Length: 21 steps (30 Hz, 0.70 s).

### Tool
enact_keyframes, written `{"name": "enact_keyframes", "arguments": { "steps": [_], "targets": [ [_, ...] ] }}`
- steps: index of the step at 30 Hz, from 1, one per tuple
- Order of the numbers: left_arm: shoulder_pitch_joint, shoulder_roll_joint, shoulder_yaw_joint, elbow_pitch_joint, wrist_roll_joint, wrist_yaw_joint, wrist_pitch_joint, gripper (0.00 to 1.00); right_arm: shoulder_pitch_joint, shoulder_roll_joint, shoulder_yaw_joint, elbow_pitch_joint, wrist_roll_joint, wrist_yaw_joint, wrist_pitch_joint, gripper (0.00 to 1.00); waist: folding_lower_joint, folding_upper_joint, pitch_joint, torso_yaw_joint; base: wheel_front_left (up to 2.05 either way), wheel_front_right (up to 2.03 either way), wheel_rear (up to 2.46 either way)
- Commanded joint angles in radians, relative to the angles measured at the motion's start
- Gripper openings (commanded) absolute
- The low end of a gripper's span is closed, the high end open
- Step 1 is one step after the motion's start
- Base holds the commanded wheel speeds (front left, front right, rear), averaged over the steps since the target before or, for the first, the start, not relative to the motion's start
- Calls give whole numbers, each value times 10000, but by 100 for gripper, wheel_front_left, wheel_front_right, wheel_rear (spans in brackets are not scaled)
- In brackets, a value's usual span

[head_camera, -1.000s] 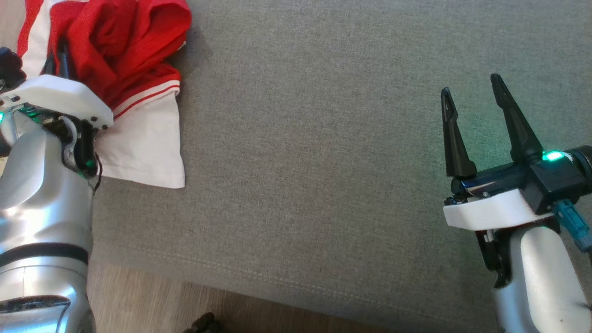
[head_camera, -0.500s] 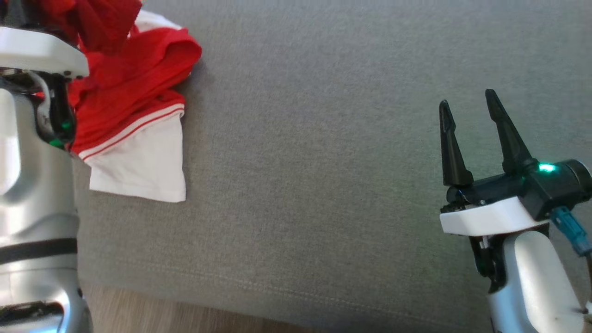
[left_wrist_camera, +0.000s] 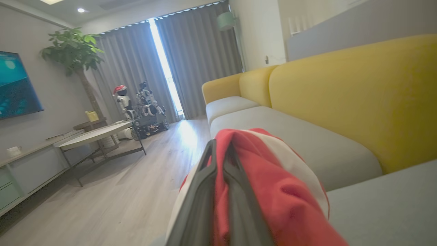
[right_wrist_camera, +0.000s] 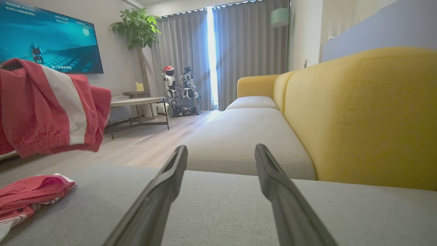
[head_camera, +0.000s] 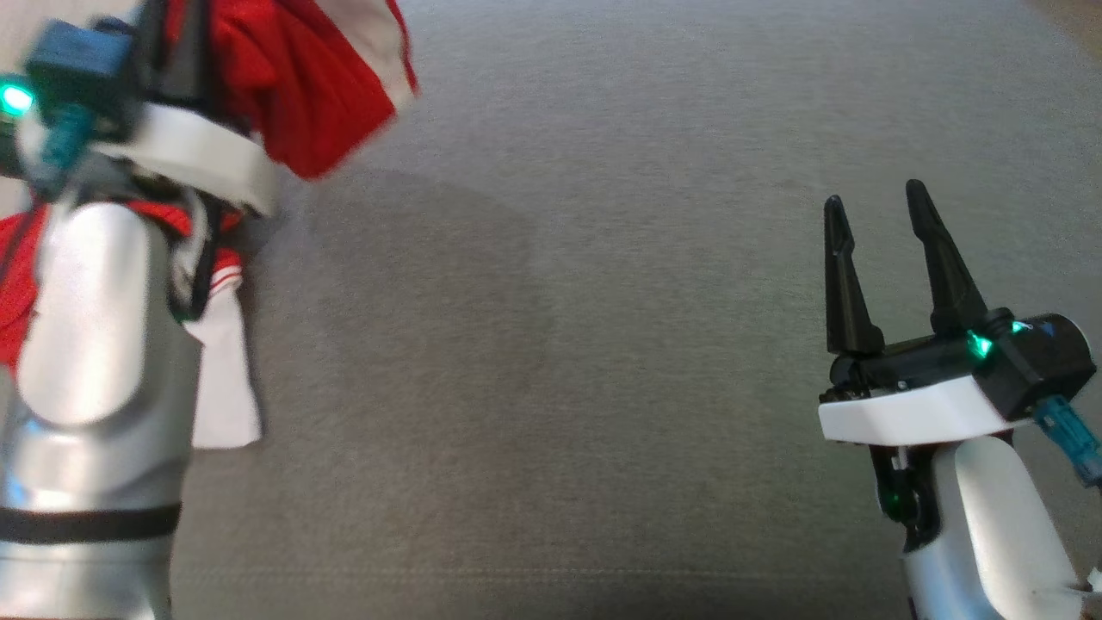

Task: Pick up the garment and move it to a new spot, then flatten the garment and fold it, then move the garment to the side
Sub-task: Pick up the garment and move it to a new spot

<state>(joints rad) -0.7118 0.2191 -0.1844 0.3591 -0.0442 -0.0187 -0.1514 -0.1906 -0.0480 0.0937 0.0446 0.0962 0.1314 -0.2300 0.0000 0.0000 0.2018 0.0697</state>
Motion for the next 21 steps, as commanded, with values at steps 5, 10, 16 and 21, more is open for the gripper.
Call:
{"name": "enact_keyframes", "arguments": {
  "steps": [5, 10, 16, 21],
  "targets": [
    [-35, 552, -559, -705, 613, -294, 473, 0, -111, -22, 304, -321, 188, -7, -182, 100, 0, 0, -75, -1060, 0, 0, 0],
    [-86, 458, -1711, -754, 1271, -611, 638, 0, -212, -22, 388, -490, 316, -7, -235, 100, 0, 0, 101, -1724, 0, 0, 0],
    [-457, -241, -3337, -205, 1756, -921, 510, 0, -317, -22, 524, -652, 506, -7, -271, 100, 0, 0, 317, -2434, 0, 0, 0],
    [-723, -1031, -4321, 470, 1885, -994, 267, 0, -419, -22, 652, -672, 700, -7, -294, 100, 0, 0, 414, -3003, 0, 0, 0]
  ]
}}
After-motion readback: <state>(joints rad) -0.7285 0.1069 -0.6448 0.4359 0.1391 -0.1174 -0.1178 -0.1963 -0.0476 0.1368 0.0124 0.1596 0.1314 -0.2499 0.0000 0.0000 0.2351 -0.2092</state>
